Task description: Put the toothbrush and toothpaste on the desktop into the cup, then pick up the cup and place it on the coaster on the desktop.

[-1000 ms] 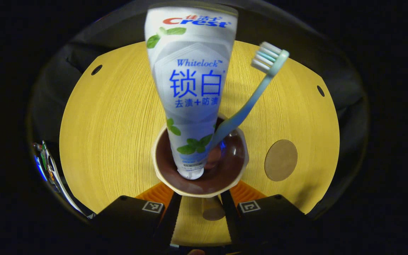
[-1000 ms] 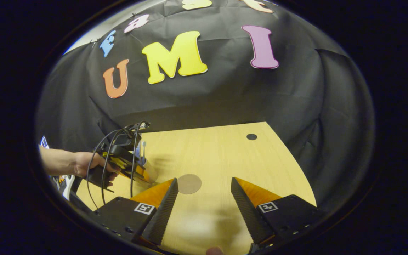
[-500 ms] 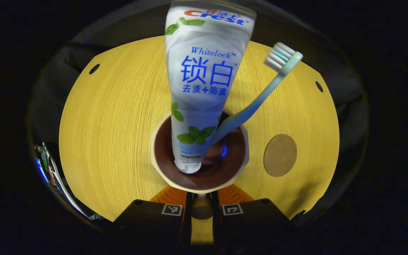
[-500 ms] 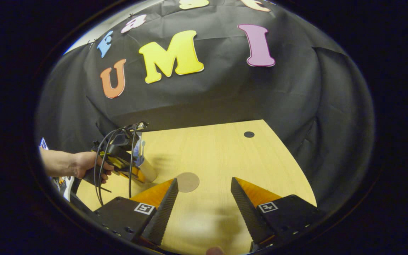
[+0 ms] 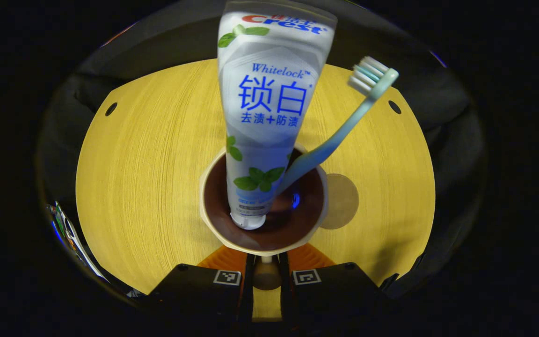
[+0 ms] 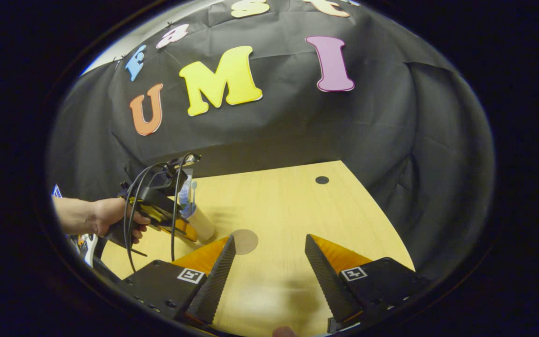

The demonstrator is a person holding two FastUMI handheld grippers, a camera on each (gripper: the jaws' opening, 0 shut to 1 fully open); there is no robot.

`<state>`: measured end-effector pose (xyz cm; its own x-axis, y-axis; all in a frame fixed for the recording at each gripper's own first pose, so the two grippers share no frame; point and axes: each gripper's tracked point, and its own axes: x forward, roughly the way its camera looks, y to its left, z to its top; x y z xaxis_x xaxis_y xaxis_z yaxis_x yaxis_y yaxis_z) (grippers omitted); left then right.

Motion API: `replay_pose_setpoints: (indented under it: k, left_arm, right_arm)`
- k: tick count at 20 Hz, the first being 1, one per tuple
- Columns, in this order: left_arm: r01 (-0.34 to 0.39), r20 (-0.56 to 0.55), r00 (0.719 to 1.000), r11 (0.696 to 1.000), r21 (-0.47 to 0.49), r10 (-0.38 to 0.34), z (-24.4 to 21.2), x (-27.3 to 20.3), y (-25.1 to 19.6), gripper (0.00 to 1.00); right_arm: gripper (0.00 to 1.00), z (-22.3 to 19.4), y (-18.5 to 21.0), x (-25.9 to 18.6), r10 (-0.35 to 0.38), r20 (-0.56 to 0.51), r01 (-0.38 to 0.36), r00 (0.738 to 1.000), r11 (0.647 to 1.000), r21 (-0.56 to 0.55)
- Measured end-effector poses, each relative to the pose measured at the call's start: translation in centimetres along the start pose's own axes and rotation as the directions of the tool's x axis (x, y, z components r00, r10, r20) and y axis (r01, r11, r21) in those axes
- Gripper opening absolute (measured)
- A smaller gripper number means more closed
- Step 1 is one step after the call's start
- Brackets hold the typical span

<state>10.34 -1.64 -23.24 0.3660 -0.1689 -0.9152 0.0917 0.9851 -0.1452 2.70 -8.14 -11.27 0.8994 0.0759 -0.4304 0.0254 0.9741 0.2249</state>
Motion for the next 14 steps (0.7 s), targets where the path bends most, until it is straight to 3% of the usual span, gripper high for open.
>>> replay_pose_setpoints:
  k: [1, 14]
  left_arm:
    - [0.006, -0.001, 1.0, 1.0, 0.009, -0.006, -0.1, 0.1, 0.0, 0.26]
    - [0.022, -0.031, 0.999, 0.995, 0.097, -0.019, -0.8, -0.4, 0.8, 0.26]
  right_arm:
    - [0.86, 0.0, -0.5, -0.3, -0.008, 0.002, 0.008, 1.0, 1.0, 0.009]
    - [0.9, -0.4, -7.0, -2.4, -0.098, 0.002, 0.098, 0.995, 0.993, 0.069]
